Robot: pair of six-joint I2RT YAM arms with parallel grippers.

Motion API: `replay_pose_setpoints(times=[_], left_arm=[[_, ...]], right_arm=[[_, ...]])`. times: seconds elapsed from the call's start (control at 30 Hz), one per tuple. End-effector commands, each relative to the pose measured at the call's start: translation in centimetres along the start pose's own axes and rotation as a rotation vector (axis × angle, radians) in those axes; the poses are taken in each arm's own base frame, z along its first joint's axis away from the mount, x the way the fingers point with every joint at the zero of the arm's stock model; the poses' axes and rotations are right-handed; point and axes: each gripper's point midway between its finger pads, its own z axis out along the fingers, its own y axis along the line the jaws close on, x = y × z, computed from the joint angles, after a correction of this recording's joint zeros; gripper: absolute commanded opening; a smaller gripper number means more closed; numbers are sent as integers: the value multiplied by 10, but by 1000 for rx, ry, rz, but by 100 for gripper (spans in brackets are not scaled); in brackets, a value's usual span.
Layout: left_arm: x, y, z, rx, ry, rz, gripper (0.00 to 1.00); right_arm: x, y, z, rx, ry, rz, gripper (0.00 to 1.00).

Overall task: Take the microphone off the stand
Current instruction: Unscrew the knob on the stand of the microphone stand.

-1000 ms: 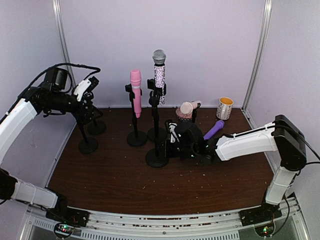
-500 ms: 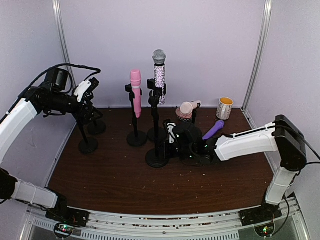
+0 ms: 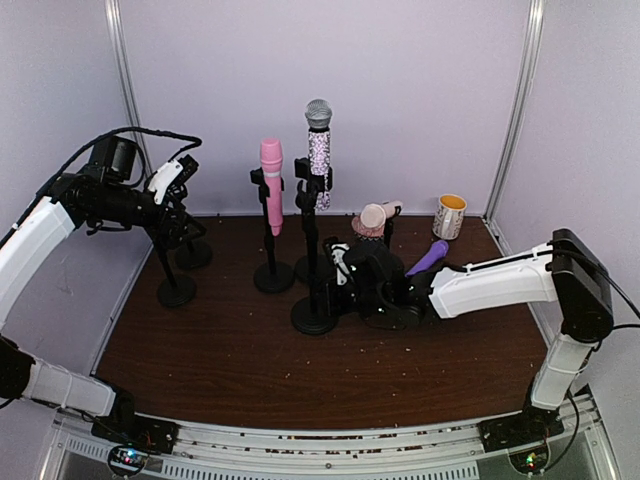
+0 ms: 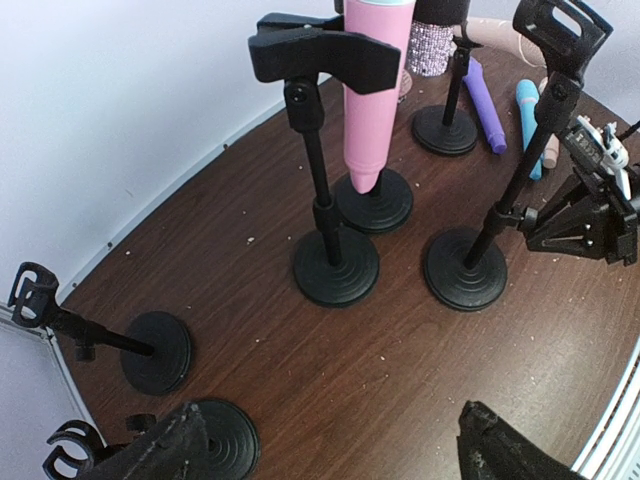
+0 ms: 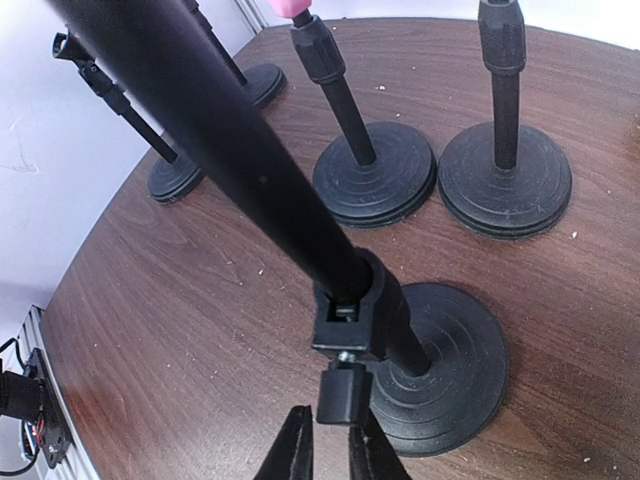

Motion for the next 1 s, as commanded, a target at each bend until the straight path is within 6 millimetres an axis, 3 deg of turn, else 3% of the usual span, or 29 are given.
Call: replay_pose_setpoints(times=[0.0, 0.17, 0.5, 0.77, 0.97], left_arm=[[-5, -1, -2, 1, -19, 16, 89], [-4, -1, -1, 4, -15, 13, 89], [-4, -3, 0, 15, -17, 8, 89], [-4, -2, 0, 9, -15, 11, 89], [-5, -2, 1, 13, -16, 10, 89]], right_arm=[[-29, 12, -9, -10, -56, -44, 15], [-28, 8, -7, 3, -47, -53, 12], [-32, 8, 2, -37, -61, -21, 22], [-30, 4, 4, -23, -52, -25, 2], [-19, -6, 4, 13, -30, -46, 0]])
